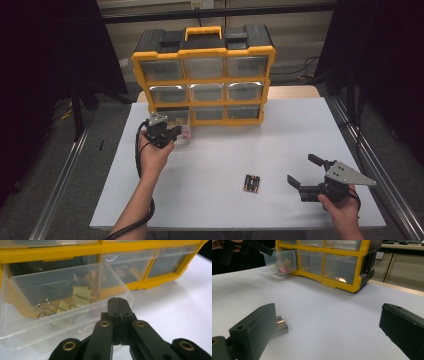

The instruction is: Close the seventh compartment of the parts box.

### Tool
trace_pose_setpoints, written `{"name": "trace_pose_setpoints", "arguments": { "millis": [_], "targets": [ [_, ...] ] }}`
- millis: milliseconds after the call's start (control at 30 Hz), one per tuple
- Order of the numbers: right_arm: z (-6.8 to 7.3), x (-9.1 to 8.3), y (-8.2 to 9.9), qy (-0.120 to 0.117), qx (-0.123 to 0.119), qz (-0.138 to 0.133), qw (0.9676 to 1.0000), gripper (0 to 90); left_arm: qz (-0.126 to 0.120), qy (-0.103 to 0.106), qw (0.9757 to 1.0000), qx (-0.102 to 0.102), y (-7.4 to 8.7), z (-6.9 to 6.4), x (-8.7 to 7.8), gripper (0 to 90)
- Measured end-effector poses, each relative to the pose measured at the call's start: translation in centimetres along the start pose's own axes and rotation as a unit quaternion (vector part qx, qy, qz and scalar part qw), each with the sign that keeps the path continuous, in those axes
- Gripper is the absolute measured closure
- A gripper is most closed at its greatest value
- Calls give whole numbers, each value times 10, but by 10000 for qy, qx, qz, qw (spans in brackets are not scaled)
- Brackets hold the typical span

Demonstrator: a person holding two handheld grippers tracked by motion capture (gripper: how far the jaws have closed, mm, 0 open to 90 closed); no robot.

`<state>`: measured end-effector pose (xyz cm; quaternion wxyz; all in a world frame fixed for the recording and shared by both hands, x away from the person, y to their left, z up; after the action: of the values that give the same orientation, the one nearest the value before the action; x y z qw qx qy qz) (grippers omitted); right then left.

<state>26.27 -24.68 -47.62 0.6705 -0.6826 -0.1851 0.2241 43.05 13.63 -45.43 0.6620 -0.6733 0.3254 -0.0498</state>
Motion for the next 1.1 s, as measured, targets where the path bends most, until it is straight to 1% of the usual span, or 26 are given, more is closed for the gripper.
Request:
{"name": "trace_pose_setpoints", "arguments": {
  "millis": [67, 100, 167, 267, 300, 367, 400, 467, 500, 533, 567, 600, 733, 800, 833, 867, 933, 967, 1000, 1033, 1067, 1100],
  "targets": [
    [0, 0, 0, 10, -13, 11, 10000, 7, -86, 7, 9999, -90, 0, 0, 2, 900],
    [0, 0, 0, 8, -3, 3, 10000, 7, -94, -13, 9999, -45, 0, 2, 3, 900],
    [0, 0, 0, 0, 6, -2, 10000, 7, -159, -23, 9998, -89, -1, 2, 4, 900],
    [-1, 0, 0, 23, 0, 13, 10000, 7, -172, -64, 9998, -48, -4, 3, 5, 900],
    [-1, 0, 1, 27, 10, 19, 10000, 7, -216, -34, 9997, -82, -5, 2, 7, 900],
    [-1, 0, 1, 29, 7, 24, 10000, 7, -181, -68, 9998, -54, -6, 3, 7, 900],
    [-1, 0, 1, 17, -2, 17, 10000, 7, -224, -55, 9997, -110, -7, 2, 9, 900],
    [0, 0, 0, 7, -4, 16, 10000, 7, -215, -59, 9997, -84, -7, 2, 9, 900],
    [0, 0, 0, 2, -14, 5, 10000, 7, -202, -82, 9998, -31, -8, 3, 9, 900],
    [0, 0, 0, 1, -16, 4, 10000, 6, -230, -111, 9996, -74, -8, 2, 10, 900],
    [0, 0, 0, -1, -15, 9, 10000, 6, -256, -67, 9996, -89, -9, 2, 11, 900],
    [0, 0, 0, 8, -4, 15, 10000, 6, -268, -68, 9996, -95, -9, 1, 11, 900],
    [0, 0, 0, 1, -8, 15, 10000, 6, -294, -128, 9995, -60, -11, 1, 13, 900],
    [0, 0, 0, -3, -14, 11, 10000, 6, -314, -117, 9994, -56, -11, 1, 14, 900],
    [0, 0, 0, -4, -13, 9, 10000, 6, -347, -117, 9993, -81, -12, 1, 15, 900],
    [0, 0, 0, -6, -16, 7, 10000, 6, -374, -165, 9991, -55, -12, 1, 14, 900],
    [0, 0, 0, -4, -14, 7, 10000, 6, -493, -160, 9986, -78, -14, 2, 15, 900],
    [0, 0, 0, 2, -13, 5, 10000, 6, -515, -149, 9985, -106, -15, 2, 15, 900],
    [0, 0, 0, 1, -16, 5, 10000, 6, -509, -198, 9985, -83, -16, 3, 15, 900],
    [0, 0, 0, 1, -17, 9, 10000, 6, -513, -192, 9985, -95, -16, 2, 16, 900],
    [0, 0, 0, -3, -22, 7, 10000, 6, -501, -224, 9985, -59, -17, 2, 16, 900],
    [0, 0, 0, 1, -15, 9, 10000, 6, -499, -177, 9986, -54, -17, 1, 16, 900]
  ]
}}
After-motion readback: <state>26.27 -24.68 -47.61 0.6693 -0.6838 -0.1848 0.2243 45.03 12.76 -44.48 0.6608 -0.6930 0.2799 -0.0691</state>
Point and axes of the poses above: each handheld gripper's, and its own axes: x roughly forward along the jaws, y roughly out of its underside, z roughly to its left, the point moved 7 cm from there along x, roughly forward along the jaws, and after that the axes turned 10 degrees about -z, right-handed, at the moved point
